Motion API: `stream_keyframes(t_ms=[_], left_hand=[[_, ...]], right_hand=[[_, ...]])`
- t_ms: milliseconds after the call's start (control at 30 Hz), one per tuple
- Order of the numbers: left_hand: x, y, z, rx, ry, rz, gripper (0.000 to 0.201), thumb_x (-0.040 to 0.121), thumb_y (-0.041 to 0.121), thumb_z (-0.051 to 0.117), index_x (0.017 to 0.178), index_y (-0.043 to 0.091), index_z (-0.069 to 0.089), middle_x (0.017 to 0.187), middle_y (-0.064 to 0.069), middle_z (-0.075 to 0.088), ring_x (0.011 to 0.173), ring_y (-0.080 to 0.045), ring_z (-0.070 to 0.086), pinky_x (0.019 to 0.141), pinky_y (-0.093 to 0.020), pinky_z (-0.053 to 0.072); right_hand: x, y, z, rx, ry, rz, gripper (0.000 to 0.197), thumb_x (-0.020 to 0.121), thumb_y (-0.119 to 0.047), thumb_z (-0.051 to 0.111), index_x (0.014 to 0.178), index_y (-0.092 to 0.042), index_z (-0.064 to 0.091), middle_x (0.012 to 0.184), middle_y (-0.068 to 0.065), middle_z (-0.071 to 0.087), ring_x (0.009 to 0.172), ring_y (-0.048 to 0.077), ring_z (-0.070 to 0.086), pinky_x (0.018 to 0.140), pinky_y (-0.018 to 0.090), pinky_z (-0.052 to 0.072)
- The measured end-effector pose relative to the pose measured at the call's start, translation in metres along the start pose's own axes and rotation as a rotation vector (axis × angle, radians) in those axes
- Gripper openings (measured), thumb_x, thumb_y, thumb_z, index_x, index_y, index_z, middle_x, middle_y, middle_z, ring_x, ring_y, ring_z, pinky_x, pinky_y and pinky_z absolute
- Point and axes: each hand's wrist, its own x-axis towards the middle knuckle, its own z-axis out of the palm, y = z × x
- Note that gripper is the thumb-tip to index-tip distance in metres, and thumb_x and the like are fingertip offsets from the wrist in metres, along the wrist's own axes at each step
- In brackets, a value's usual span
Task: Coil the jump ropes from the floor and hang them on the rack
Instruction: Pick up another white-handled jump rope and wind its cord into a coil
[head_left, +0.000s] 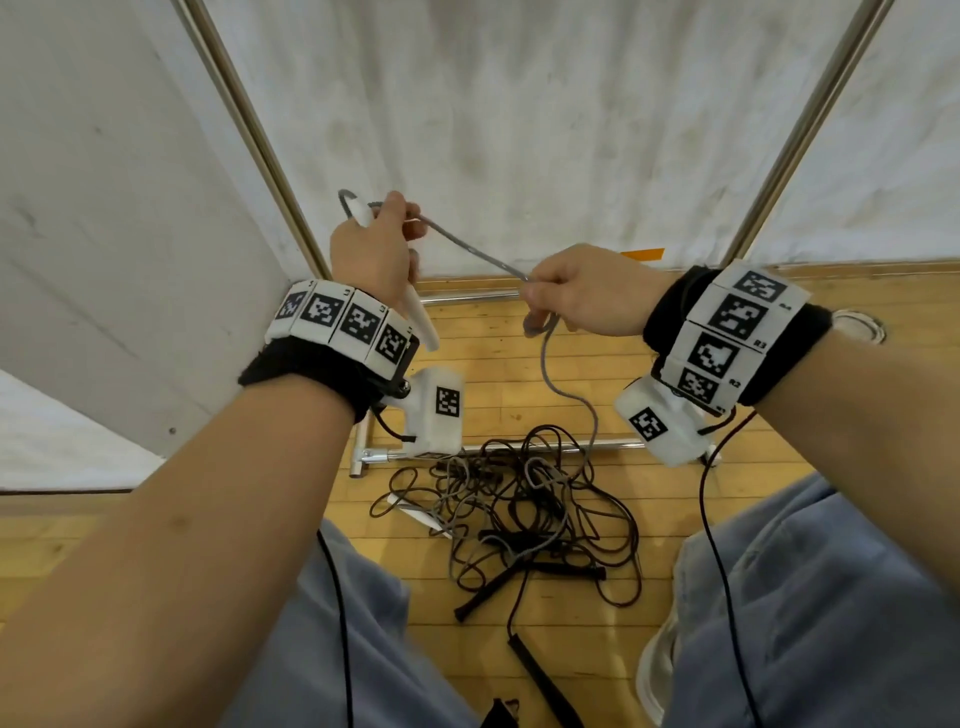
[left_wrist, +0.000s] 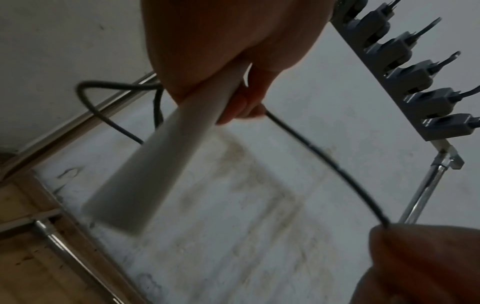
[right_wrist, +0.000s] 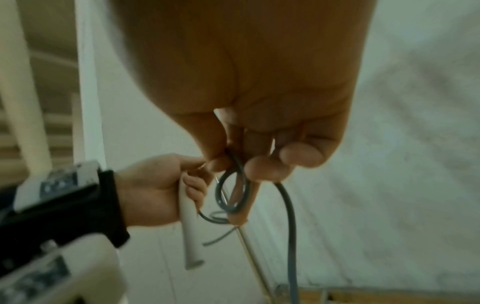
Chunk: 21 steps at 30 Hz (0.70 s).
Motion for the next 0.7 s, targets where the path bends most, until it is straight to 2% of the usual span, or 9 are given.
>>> stream_keyframes(t_ms=[33, 133, 200, 267, 333, 400, 467, 567, 700], left_hand=[[-0.001, -0.003, 0.001, 0.013, -0.095, -0.060, 0.038, 0.094, 0.047, 0.051, 0.083, 0.014, 0.068, 0.073, 0.005, 0.073, 0.042, -0.009, 0.045, 0.048, -0.026, 0.041], [-0.017, -0.011, 0.016, 0.107, -0.541, -0.165, 0.064, 0.089, 0.070, 0.033, 0.086, 0.018, 0.069, 0.081, 0.004, 0.074, 0.042, -0.008, 0.044, 0.041, -0.023, 0.033], [-0.033, -0.013, 0.029, 0.041, -0.849, -0.158, 0.060, 0.092, 0.067, 0.028, 0.081, 0.024, 0.069, 0.078, 0.004, 0.067, 0.056, -0.010, 0.058, 0.036, -0.018, 0.030], [-0.042, -0.011, 0.035, -0.016, -0.976, -0.165, 0.052, 0.094, 0.061, 0.028, 0.090, 0.024, 0.065, 0.077, 0.000, 0.062, 0.056, -0.010, 0.060, 0.035, -0.016, 0.032], [-0.041, -0.010, 0.036, 0.034, -0.942, -0.150, 0.043, 0.095, 0.055, 0.038, 0.091, 0.020, 0.062, 0.064, 0.002, 0.056, 0.040, -0.007, 0.044, 0.037, -0.018, 0.033], [-0.038, -0.011, 0.034, 0.119, -0.847, -0.109, 0.034, 0.098, 0.039, 0.047, 0.082, 0.014, 0.063, 0.056, 0.004, 0.050, 0.039, -0.008, 0.036, 0.040, -0.020, 0.032], [-0.035, -0.014, 0.031, 0.203, -0.795, -0.063, 0.031, 0.099, 0.028, 0.049, 0.077, 0.012, 0.064, 0.061, 0.002, 0.056, 0.044, -0.010, 0.041, 0.041, -0.021, 0.034], [-0.032, -0.018, 0.024, 0.411, -0.735, -0.014, 0.028, 0.094, 0.029, 0.057, 0.072, 0.017, 0.070, 0.075, 0.000, 0.064, 0.055, -0.010, 0.049, 0.045, -0.022, 0.039], [-0.029, -0.018, 0.020, 0.356, -0.682, -0.007, 0.021, 0.092, 0.024, 0.062, 0.076, 0.013, 0.071, 0.054, 0.008, 0.057, 0.048, -0.008, 0.051, 0.042, -0.020, 0.038]], right_hand=[[0.000, -0.002, 0.000, 0.085, 0.040, -0.012, 0.033, 0.098, -0.026, 0.045, 0.069, -0.017, 0.059, 0.082, -0.003, 0.073, 0.052, -0.006, 0.055, 0.051, 0.009, 0.039], [-0.001, -0.010, 0.000, 0.519, 0.205, -0.007, 0.033, 0.098, -0.021, 0.045, 0.068, -0.012, 0.054, 0.078, 0.012, 0.067, 0.046, 0.012, 0.045, 0.048, 0.024, 0.037], [0.001, -0.015, -0.002, 0.807, 0.273, 0.023, 0.031, 0.098, -0.019, 0.045, 0.069, -0.010, 0.052, 0.074, 0.017, 0.055, 0.047, 0.018, 0.039, 0.049, 0.029, 0.033], [0.001, -0.017, -0.007, 0.961, 0.337, 0.040, 0.030, 0.098, -0.017, 0.043, 0.070, -0.008, 0.051, 0.067, 0.011, 0.054, 0.047, 0.018, 0.037, 0.050, 0.030, 0.033], [0.001, -0.016, -0.013, 0.994, 0.423, 0.052, 0.028, 0.098, -0.015, 0.043, 0.072, -0.008, 0.051, 0.067, 0.007, 0.058, 0.046, 0.017, 0.039, 0.049, 0.028, 0.037], [0.002, -0.012, -0.020, 0.977, 0.490, 0.073, 0.028, 0.098, -0.016, 0.043, 0.072, -0.008, 0.052, 0.072, 0.009, 0.057, 0.045, 0.016, 0.042, 0.045, 0.024, 0.039], [0.004, -0.006, -0.027, 0.994, 0.547, 0.104, 0.030, 0.098, -0.016, 0.044, 0.071, -0.008, 0.053, 0.068, 0.008, 0.054, 0.043, 0.014, 0.043, 0.044, 0.023, 0.040], [0.010, 0.007, -0.041, 1.113, 0.664, 0.183, 0.030, 0.097, -0.016, 0.047, 0.069, -0.008, 0.054, 0.059, 0.004, 0.051, 0.040, 0.011, 0.044, 0.043, 0.021, 0.041], [0.018, 0.022, -0.044, 1.326, 0.688, 0.247, 0.020, 0.094, -0.005, 0.049, 0.076, -0.002, 0.055, 0.069, 0.008, 0.054, 0.050, 0.014, 0.059, 0.057, 0.025, 0.053]])
